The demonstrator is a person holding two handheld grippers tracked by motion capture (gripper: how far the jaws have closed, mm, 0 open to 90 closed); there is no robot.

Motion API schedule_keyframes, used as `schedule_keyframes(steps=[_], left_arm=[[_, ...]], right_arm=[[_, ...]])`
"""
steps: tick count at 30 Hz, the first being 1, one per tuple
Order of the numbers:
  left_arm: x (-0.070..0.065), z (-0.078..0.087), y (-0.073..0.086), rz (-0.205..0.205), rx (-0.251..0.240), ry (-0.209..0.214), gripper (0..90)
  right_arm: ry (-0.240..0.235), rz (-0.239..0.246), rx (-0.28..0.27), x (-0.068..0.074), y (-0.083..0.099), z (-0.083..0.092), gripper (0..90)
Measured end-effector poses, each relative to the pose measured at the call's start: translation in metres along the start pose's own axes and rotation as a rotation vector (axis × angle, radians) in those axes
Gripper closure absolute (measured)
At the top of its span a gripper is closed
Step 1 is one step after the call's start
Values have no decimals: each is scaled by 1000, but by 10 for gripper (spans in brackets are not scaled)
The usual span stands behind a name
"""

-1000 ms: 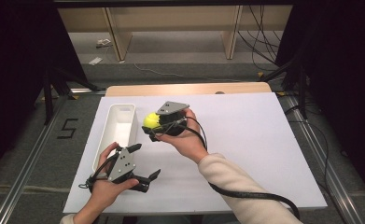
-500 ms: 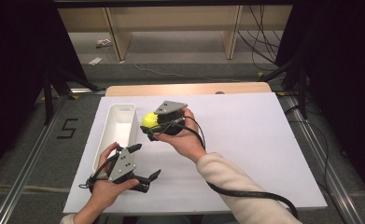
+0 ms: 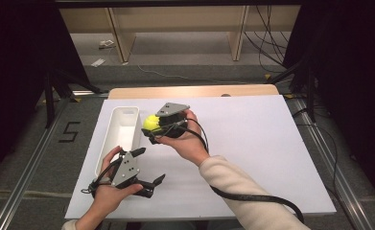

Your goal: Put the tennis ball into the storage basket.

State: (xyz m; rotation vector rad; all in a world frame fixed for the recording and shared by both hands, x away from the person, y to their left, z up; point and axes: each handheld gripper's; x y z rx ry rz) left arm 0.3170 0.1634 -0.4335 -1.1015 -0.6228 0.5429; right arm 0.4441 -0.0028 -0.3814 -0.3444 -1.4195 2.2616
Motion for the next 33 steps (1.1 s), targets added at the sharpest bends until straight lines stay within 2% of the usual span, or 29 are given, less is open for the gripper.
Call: schedule_keyframes(steps=[33], left_arm=[[0,0,0,-8,2,-2,0]], right_arm=[[-5,10,-3,2,-8,-10,269]])
Point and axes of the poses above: each handheld gripper's, and its own axes: z roughly backward along the jaws, y roughly out of its underside, x roughly to its left, and after that the axes turned 4 degrees about -y, right-handed
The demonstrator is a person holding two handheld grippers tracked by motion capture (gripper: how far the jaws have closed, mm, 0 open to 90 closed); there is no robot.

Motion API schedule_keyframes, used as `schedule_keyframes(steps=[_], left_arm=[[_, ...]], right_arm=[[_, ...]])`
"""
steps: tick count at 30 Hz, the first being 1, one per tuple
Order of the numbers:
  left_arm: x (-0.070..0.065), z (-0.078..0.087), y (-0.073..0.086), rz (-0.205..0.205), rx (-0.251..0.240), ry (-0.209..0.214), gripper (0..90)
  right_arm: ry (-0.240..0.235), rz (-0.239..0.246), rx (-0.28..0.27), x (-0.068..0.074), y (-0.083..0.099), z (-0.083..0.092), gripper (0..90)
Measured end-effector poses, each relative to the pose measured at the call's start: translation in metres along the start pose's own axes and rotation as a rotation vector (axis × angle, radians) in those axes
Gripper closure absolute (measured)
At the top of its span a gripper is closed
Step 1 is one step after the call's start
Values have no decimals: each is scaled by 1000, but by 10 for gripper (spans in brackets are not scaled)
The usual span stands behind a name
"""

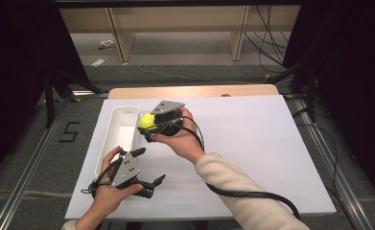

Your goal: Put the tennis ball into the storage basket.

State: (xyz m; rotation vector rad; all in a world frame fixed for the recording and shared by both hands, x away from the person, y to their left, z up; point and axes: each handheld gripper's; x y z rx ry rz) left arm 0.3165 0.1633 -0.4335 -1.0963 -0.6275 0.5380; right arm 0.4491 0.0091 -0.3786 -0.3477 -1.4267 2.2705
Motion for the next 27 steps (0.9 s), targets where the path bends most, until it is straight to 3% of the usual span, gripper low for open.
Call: schedule_keyframes(steps=[27], left_arm=[[-1,0,0,3,1,3,0]], right_arm=[[-12,7,-1,4,-8,-8,269]])
Point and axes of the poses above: each handheld gripper's, and its own axes: z roughly backward along the jaws, y roughly out of its underside, x roughly to its left, and after that the axes turned 4 degrees about -y, right-handed
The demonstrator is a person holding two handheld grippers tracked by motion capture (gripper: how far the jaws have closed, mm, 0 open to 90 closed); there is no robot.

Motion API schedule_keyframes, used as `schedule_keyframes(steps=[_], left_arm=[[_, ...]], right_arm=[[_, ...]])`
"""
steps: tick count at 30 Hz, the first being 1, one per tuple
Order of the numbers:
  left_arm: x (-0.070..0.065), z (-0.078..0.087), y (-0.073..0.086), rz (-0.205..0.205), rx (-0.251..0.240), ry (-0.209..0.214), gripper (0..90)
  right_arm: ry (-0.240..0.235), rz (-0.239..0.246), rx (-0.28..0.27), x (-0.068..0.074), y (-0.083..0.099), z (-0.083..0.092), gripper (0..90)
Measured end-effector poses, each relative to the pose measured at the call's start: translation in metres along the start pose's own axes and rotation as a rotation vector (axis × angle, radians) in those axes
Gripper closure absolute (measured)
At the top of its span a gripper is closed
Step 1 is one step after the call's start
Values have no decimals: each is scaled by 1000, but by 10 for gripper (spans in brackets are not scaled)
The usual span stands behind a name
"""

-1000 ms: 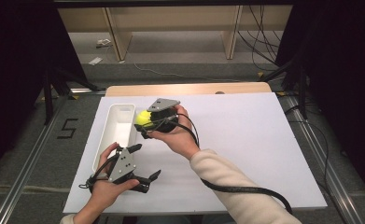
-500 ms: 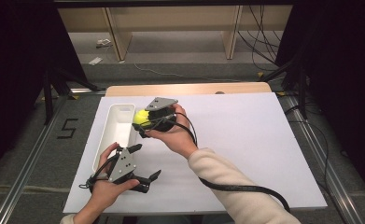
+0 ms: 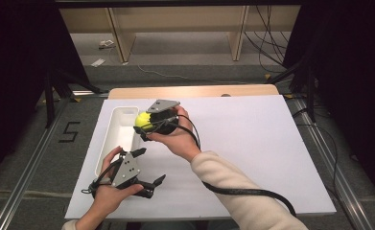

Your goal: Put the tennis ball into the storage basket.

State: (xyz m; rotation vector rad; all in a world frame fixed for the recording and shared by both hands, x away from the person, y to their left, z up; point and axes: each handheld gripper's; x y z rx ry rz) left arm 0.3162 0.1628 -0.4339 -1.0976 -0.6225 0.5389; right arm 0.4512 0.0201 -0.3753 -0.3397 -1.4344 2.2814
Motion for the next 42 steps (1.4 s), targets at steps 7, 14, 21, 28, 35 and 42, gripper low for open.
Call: schedule_keyframes(steps=[7,14,21,28,35,42], left_arm=[[0,0,0,-1,0,1,0],[0,0,0,0,-1,1,0],[0,0,0,-8,2,-1,0],[0,0,0,-2,0,2,0],[0,0,0,-1,1,2,0],[-1,1,0,-1,0,3,0]], right_arm=[[-7,6,1,2,-2,-2,269],[-9,8,-2,3,-5,-4,269],[-14,10,-2,5,-7,-6,269],[-22,14,-3,7,-8,-9,269],[-22,12,-7,8,-9,-10,269],[-29,13,-3,9,-10,-12,269]])
Point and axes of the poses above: each handheld gripper's, and its own axes: z roughly backward along the jaws, y roughly out of its underside, x roughly to its left, and after that the axes turned 4 degrees about -y, right-handed
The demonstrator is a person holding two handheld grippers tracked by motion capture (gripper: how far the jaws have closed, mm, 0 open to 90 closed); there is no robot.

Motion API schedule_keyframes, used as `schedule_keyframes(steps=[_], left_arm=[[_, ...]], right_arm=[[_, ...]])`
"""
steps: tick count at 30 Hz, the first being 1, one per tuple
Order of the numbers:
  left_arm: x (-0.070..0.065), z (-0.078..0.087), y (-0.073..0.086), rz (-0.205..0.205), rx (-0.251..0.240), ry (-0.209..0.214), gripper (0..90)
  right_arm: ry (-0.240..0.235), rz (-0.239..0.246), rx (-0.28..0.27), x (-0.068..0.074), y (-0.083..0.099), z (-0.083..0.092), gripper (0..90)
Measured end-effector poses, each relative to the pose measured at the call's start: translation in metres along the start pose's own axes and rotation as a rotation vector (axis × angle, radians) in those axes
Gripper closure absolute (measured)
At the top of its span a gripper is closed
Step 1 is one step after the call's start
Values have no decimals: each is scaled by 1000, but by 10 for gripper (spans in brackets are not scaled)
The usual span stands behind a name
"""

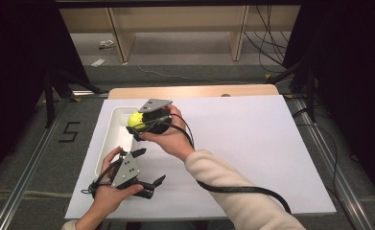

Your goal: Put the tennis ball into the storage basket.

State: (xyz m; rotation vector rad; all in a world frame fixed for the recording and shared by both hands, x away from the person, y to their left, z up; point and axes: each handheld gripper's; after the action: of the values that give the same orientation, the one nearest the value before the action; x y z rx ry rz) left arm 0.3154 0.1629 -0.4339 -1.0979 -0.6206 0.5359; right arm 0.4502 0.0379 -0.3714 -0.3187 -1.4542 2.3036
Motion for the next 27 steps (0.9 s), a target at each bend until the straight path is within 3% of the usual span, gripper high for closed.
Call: schedule_keyframes(steps=[27], left_arm=[[-1,0,0,-7,1,2,0]], right_arm=[[-17,8,7,4,-6,-8,269]])
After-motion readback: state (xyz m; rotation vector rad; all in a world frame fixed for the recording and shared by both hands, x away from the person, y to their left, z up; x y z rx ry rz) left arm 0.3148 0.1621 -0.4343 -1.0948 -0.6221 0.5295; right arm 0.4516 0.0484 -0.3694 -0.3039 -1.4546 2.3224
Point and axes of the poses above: each handheld gripper's, and its own axes: z roughly backward along the jaws, y roughly out of its underside, x roughly to its left, and after that the axes turned 4 degrees about -y, right-handed
